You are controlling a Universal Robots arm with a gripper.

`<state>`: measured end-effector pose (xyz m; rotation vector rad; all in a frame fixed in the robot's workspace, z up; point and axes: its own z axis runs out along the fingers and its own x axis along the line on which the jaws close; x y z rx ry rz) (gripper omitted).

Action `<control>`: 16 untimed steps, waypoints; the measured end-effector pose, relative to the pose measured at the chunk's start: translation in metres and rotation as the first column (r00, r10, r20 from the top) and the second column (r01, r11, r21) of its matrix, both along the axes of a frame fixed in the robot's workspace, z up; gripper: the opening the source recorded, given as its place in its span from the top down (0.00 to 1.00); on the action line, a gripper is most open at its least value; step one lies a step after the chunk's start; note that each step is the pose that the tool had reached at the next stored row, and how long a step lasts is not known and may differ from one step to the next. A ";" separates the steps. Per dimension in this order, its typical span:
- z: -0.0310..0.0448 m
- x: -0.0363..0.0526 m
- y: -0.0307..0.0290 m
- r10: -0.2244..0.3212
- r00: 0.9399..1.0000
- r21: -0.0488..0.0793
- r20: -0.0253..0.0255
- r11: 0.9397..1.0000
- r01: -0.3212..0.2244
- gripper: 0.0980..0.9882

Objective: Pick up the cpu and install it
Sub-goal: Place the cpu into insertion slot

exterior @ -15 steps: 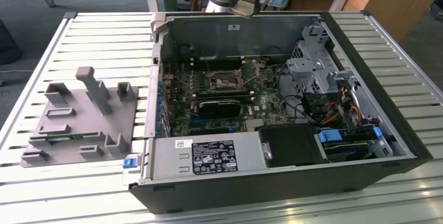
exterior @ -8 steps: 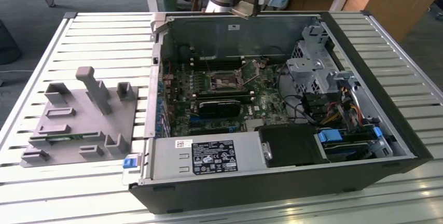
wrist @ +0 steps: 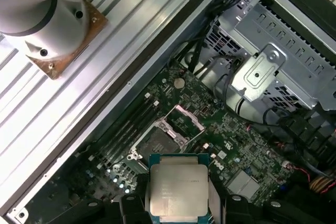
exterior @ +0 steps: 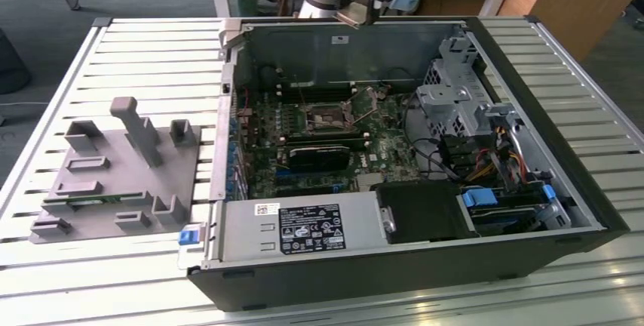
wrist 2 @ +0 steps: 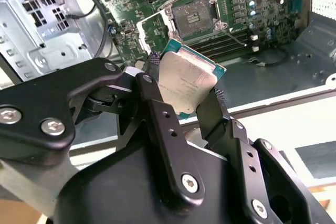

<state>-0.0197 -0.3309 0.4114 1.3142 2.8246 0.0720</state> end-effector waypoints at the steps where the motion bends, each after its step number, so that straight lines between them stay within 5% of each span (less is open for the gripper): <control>1: -0.0001 0.0000 0.0000 -0.015 1.000 0.000 0.000 1.000 0.015 0.51; 9: -0.0006 0.0000 0.0002 -0.131 0.991 0.000 0.000 0.991 0.131 0.51; 16: -0.0009 0.0000 0.0002 -0.234 0.972 0.000 0.000 0.972 0.234 0.51</control>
